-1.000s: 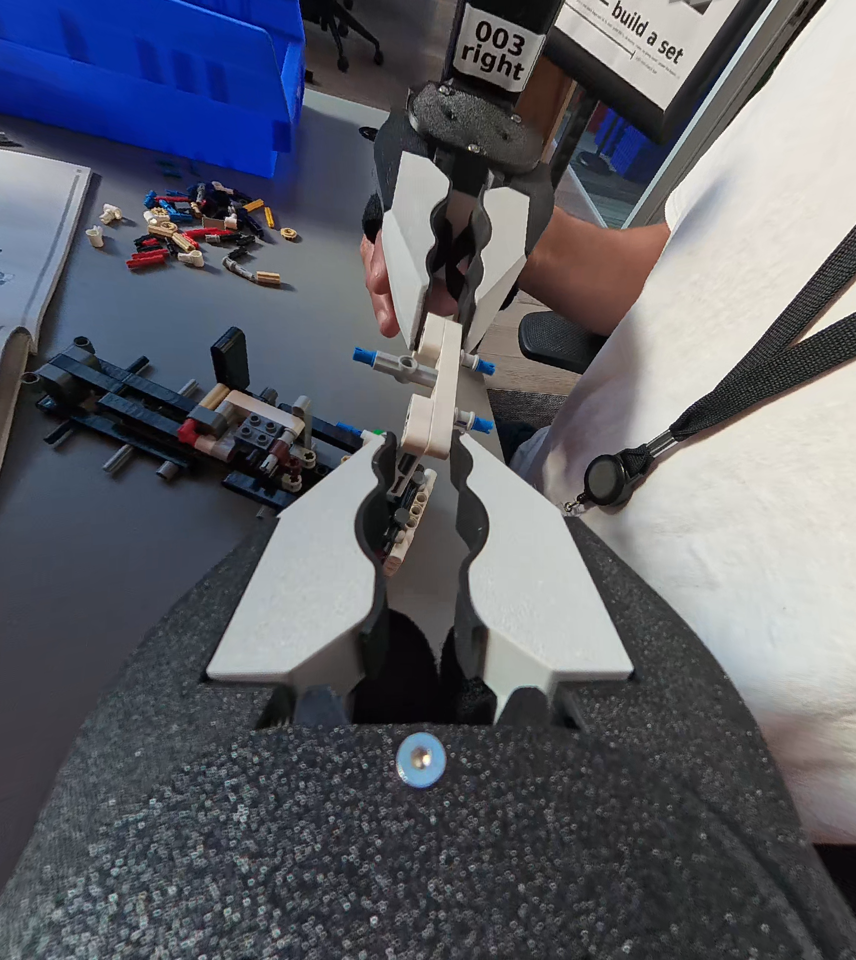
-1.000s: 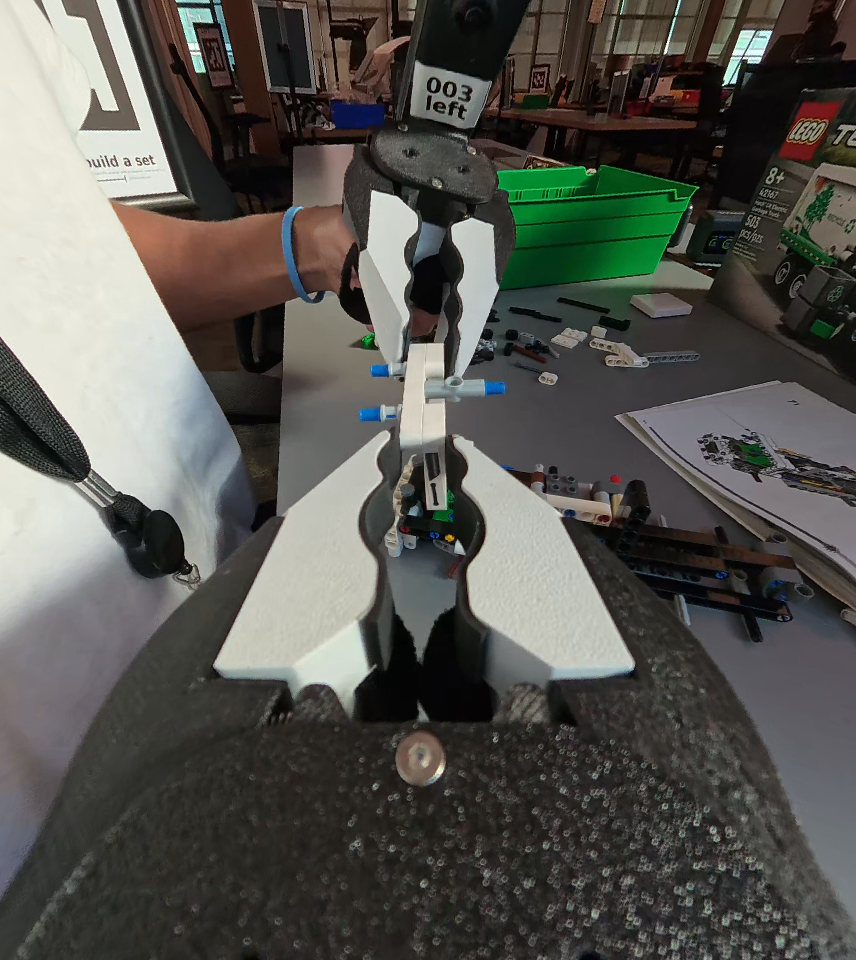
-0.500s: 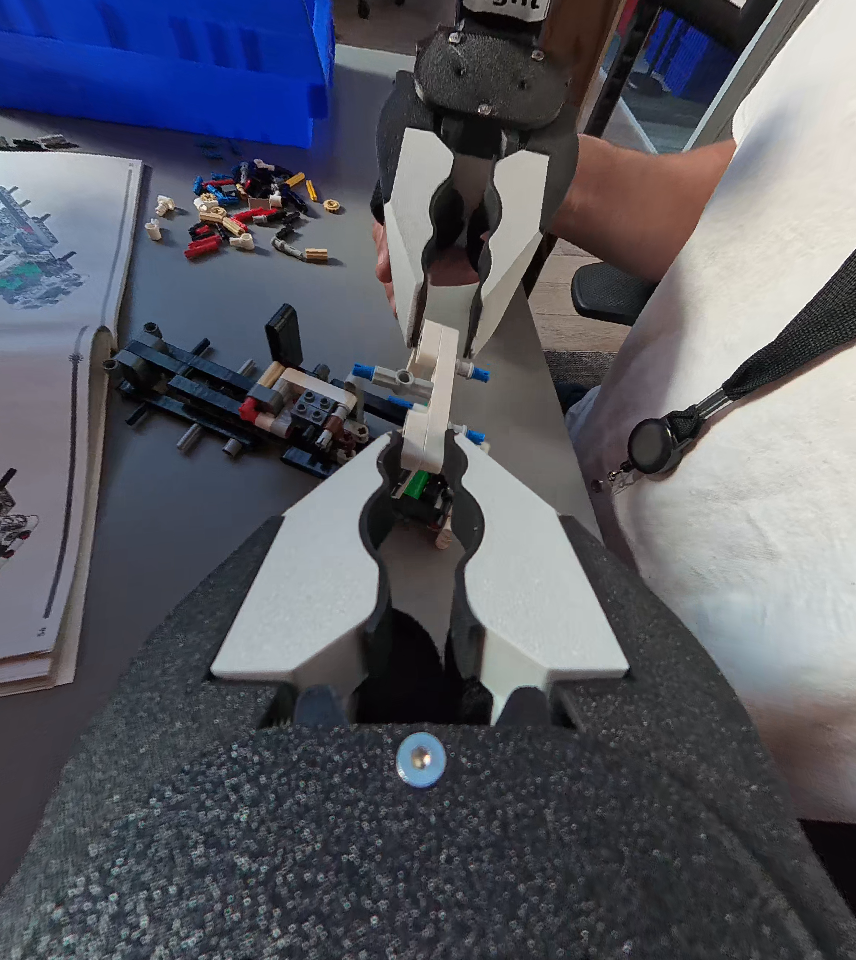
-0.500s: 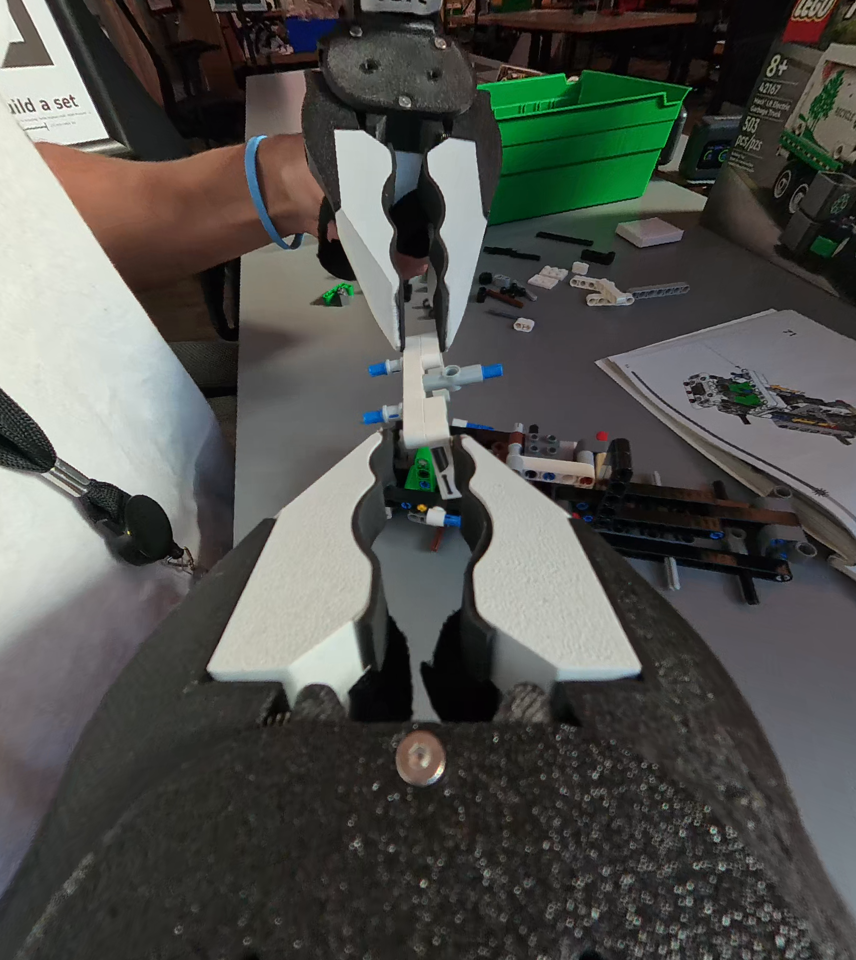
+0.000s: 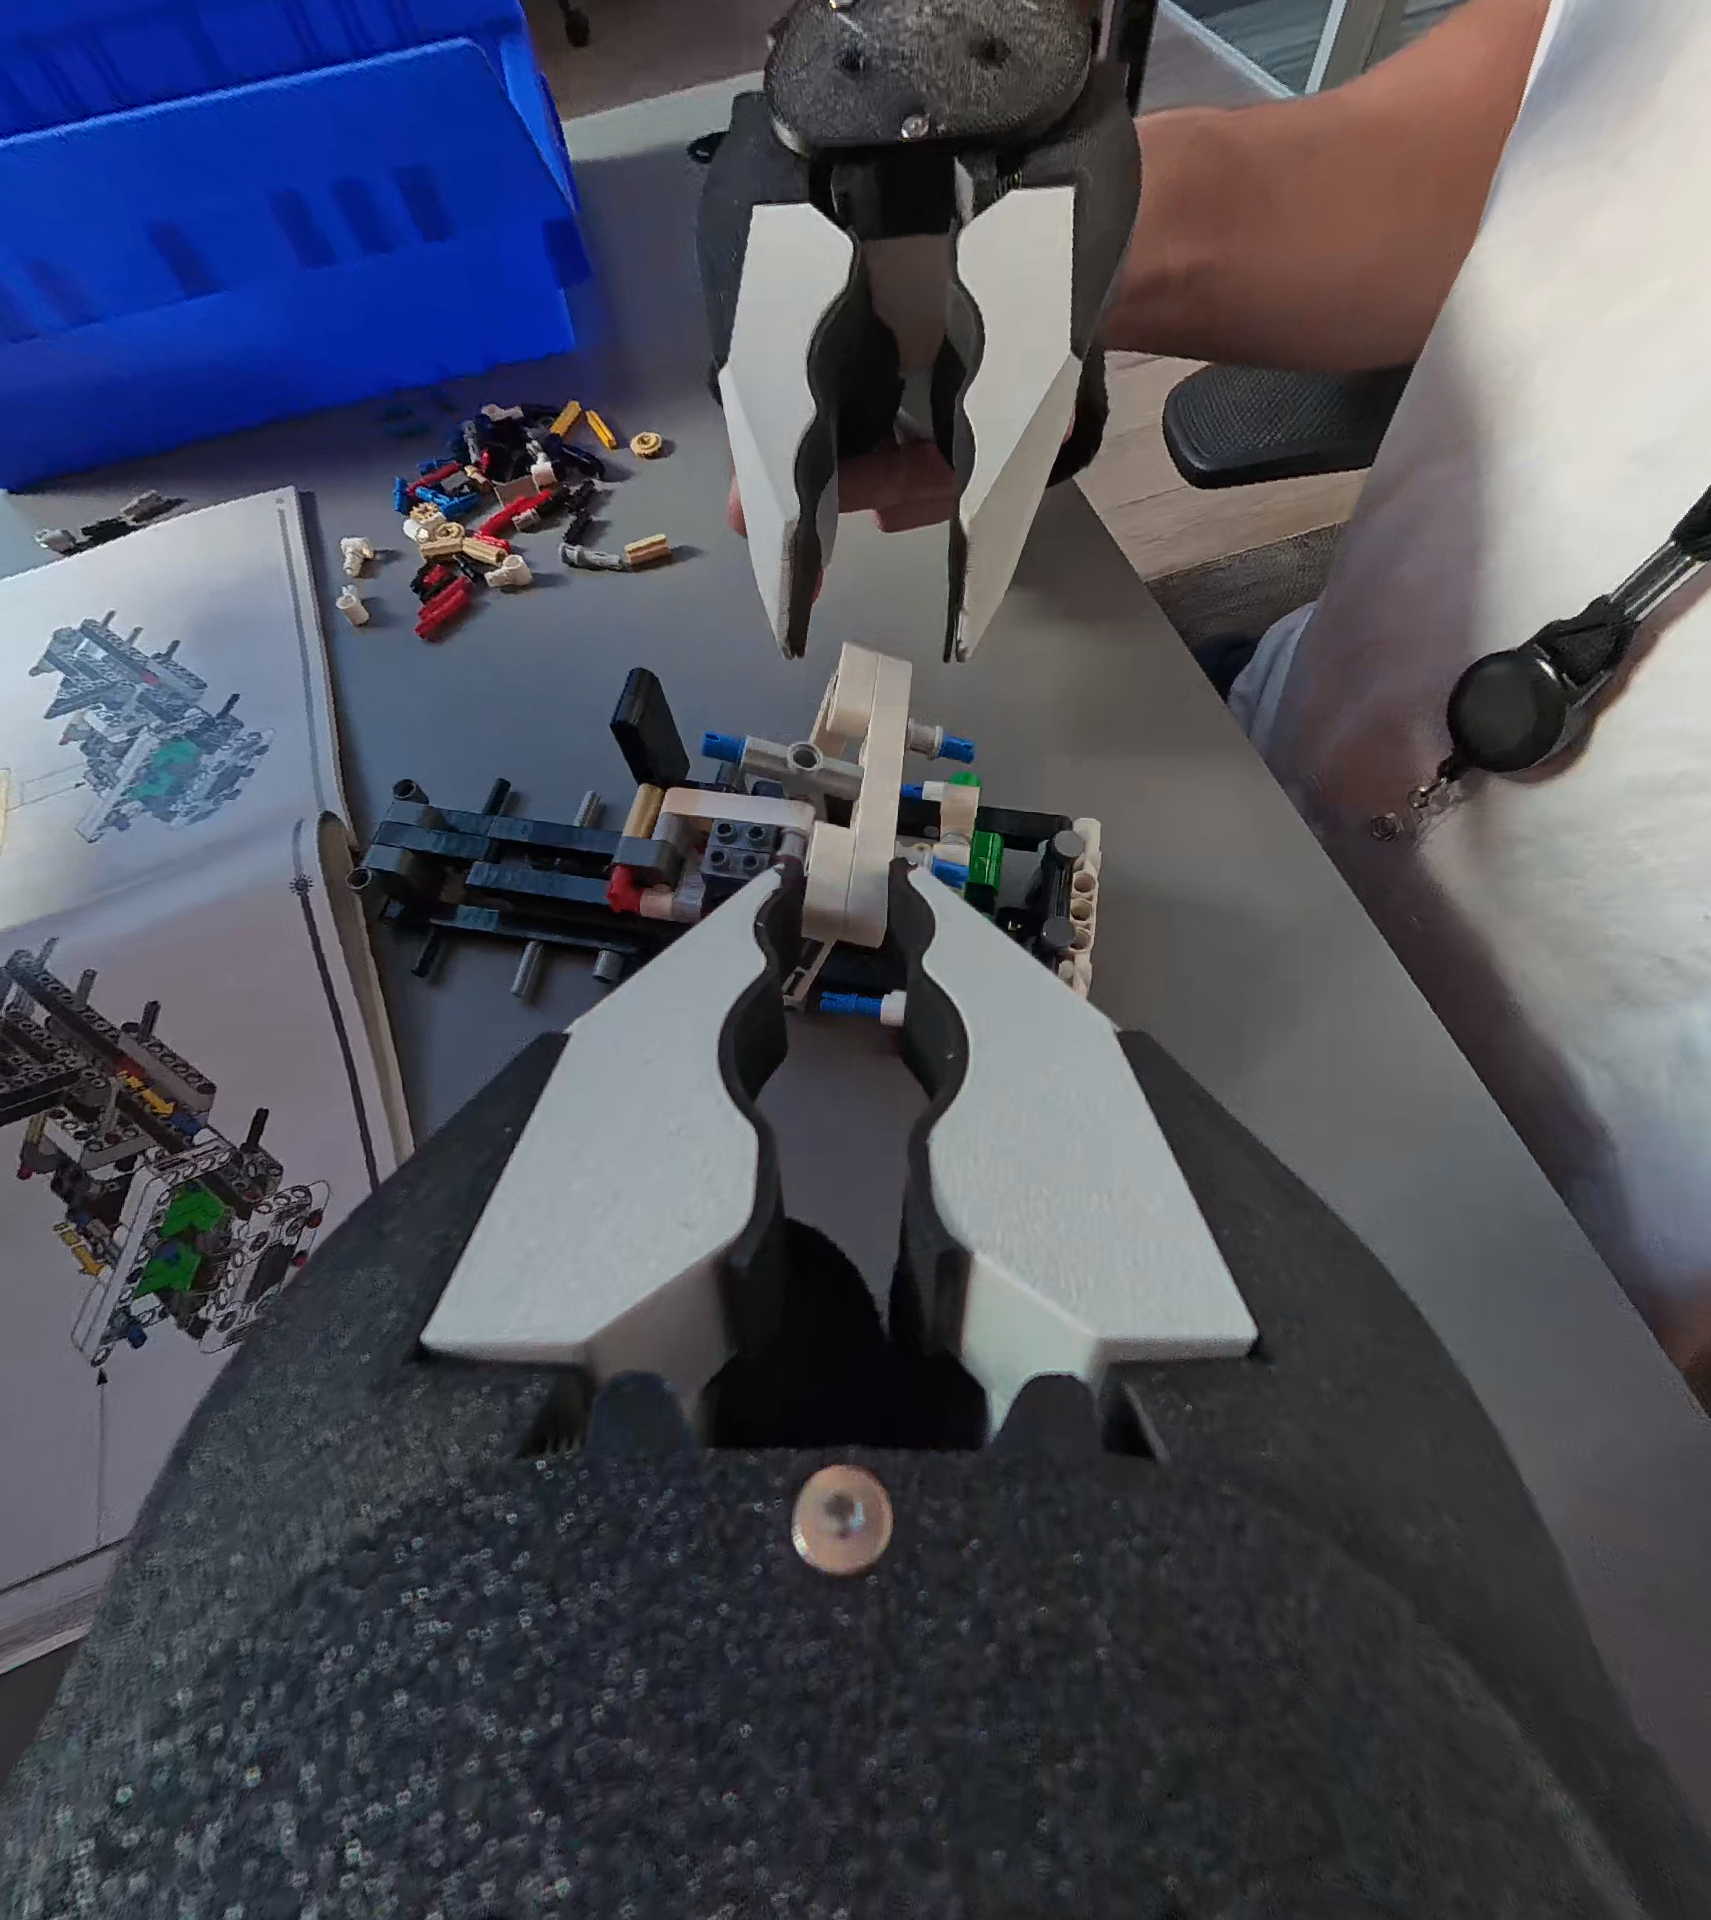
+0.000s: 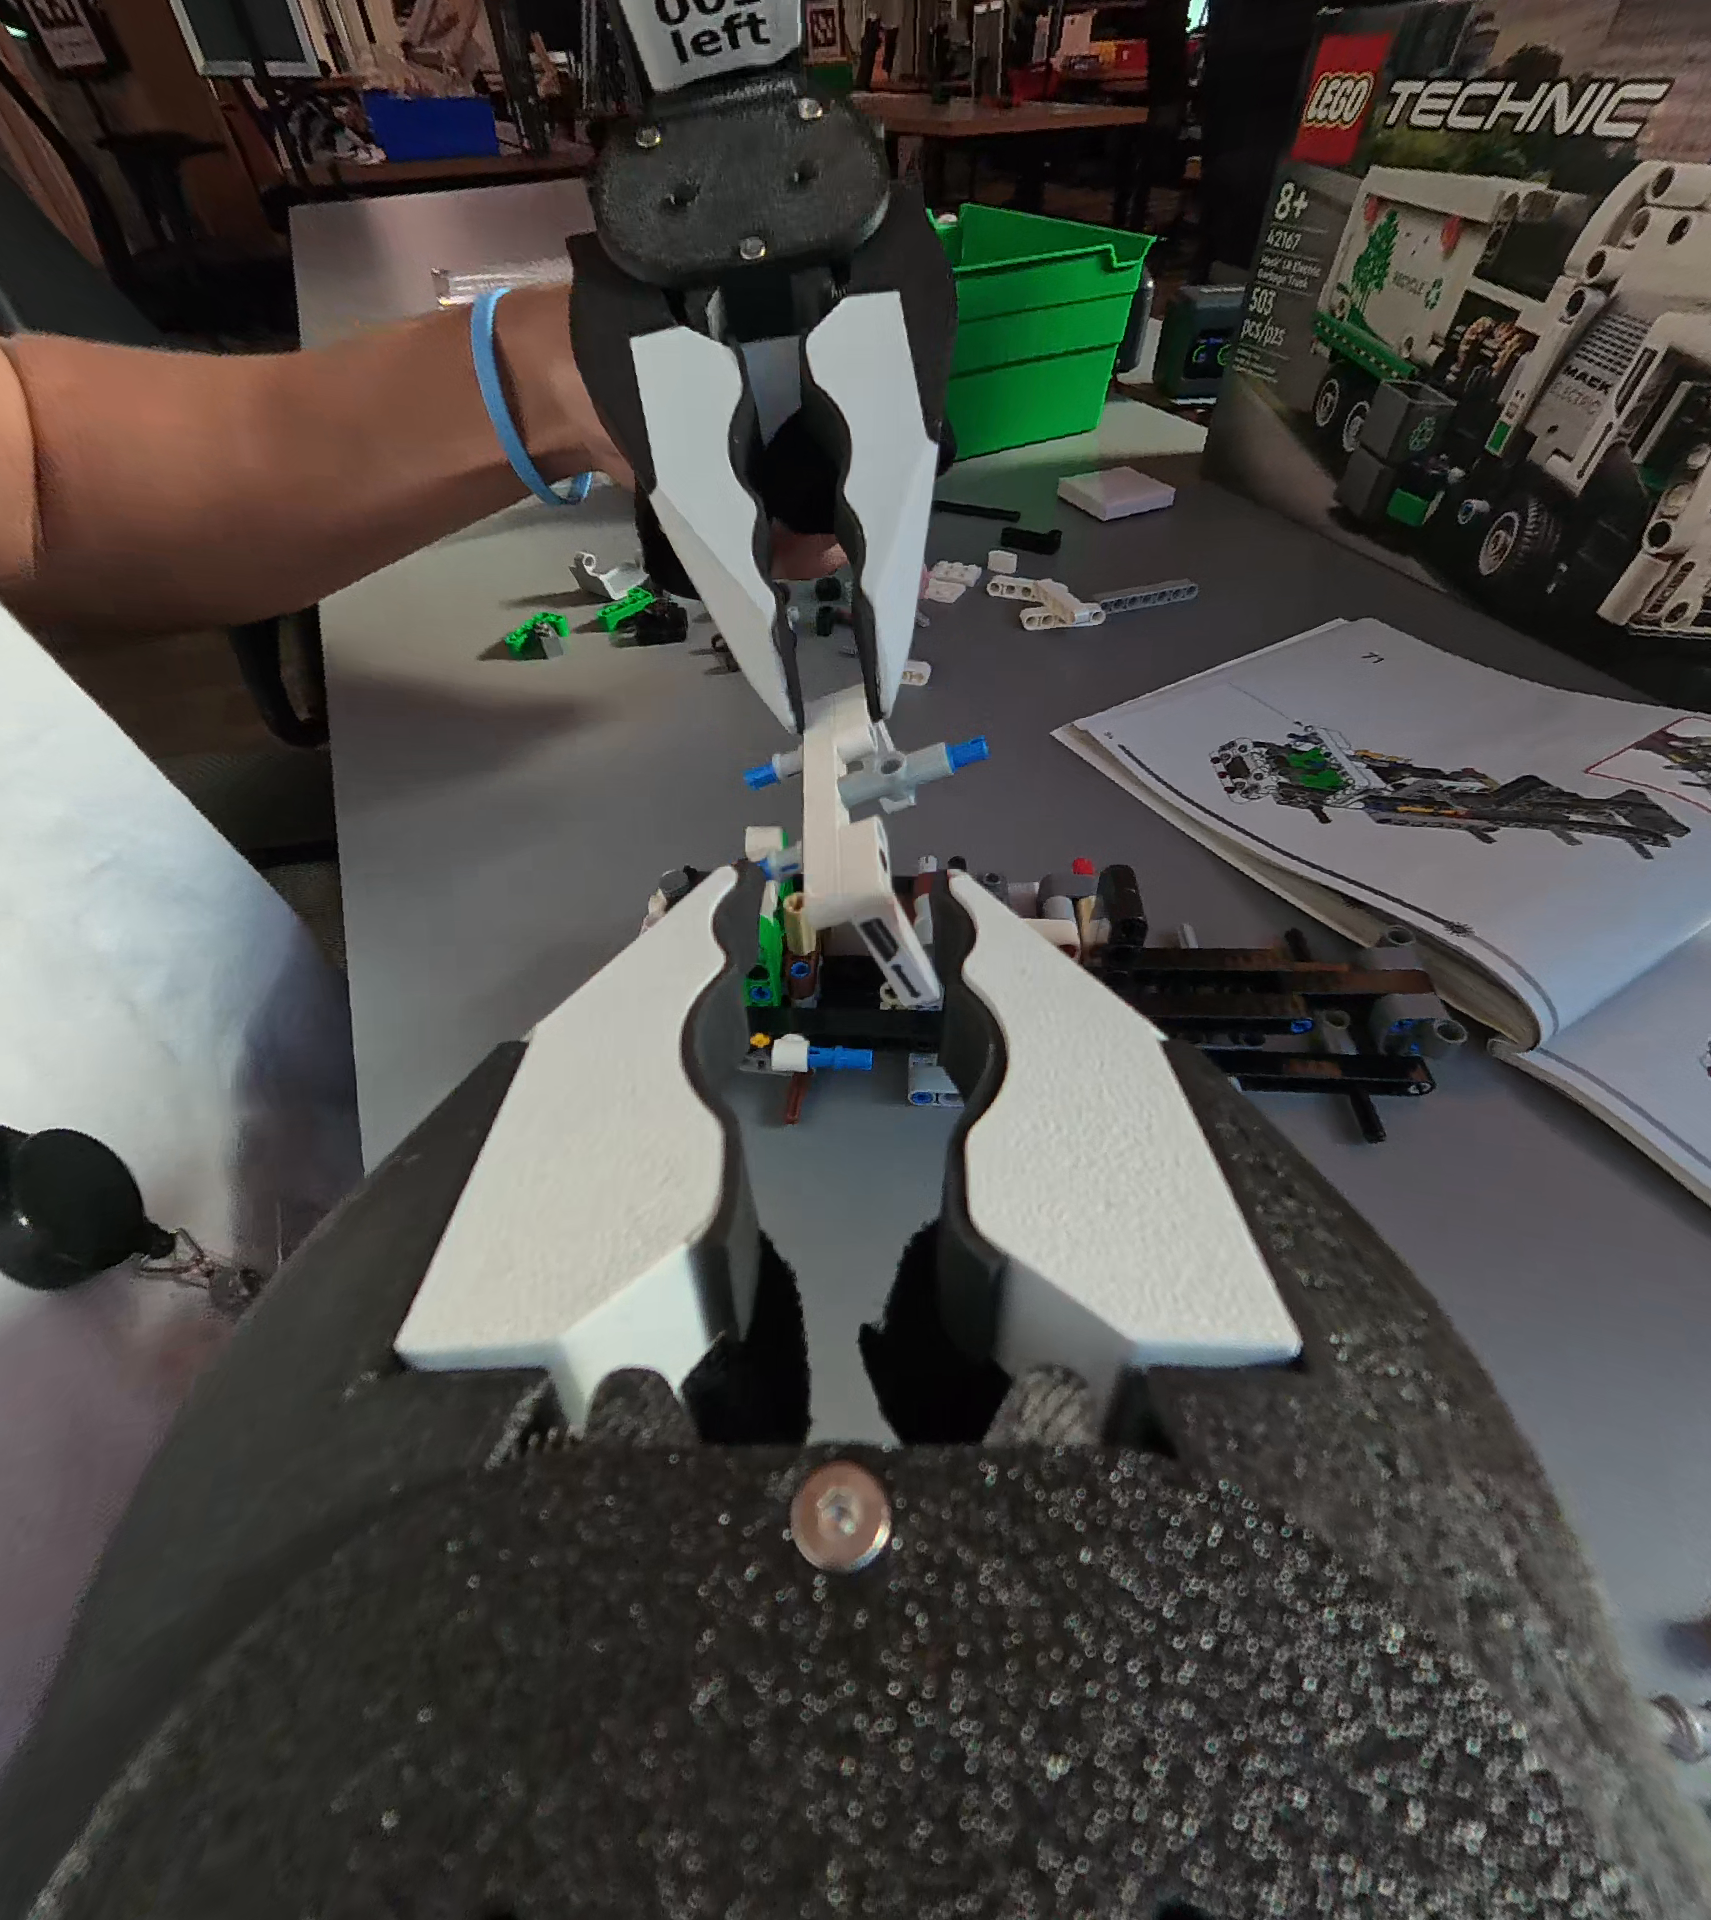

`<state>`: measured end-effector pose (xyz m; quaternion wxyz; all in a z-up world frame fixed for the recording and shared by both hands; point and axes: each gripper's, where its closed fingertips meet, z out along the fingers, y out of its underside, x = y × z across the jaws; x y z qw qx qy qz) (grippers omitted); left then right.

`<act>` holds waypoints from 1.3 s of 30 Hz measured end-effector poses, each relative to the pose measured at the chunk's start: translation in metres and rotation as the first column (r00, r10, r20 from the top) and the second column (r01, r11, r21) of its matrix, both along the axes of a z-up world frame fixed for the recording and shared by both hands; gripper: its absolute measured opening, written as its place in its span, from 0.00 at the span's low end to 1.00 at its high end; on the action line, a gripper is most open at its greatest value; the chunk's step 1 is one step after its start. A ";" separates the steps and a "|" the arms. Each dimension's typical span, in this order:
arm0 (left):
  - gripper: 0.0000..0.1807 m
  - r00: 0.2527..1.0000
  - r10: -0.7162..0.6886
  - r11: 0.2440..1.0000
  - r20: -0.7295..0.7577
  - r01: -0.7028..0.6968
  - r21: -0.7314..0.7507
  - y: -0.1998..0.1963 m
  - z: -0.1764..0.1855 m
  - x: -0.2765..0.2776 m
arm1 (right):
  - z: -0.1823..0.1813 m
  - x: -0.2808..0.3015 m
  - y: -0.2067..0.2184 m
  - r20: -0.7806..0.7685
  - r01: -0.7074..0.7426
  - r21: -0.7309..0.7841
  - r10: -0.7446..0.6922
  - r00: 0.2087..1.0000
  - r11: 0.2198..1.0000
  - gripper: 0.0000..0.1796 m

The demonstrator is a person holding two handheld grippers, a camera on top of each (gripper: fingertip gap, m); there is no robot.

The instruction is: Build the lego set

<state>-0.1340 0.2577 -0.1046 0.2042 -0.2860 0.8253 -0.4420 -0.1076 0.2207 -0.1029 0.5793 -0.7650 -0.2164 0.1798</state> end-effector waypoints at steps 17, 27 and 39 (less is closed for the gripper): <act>0.07 0.998 -0.054 0.998 0.013 0.053 0.018 -0.001 -0.012 0.007 | -0.015 -0.006 0.005 0.306 0.186 0.102 -0.209 0.929 0.977 0.23; 0.07 0.999 -0.037 0.998 -0.030 0.036 -0.054 0.000 -0.015 0.010 | -0.014 -0.002 0.001 0.346 0.229 0.152 -0.269 0.899 0.961 0.21; 0.07 0.994 0.006 0.976 -0.106 -0.029 -0.215 0.004 -0.009 0.006 | -0.002 0.016 -0.018 0.115 0.252 0.084 -0.260 0.959 0.964 0.21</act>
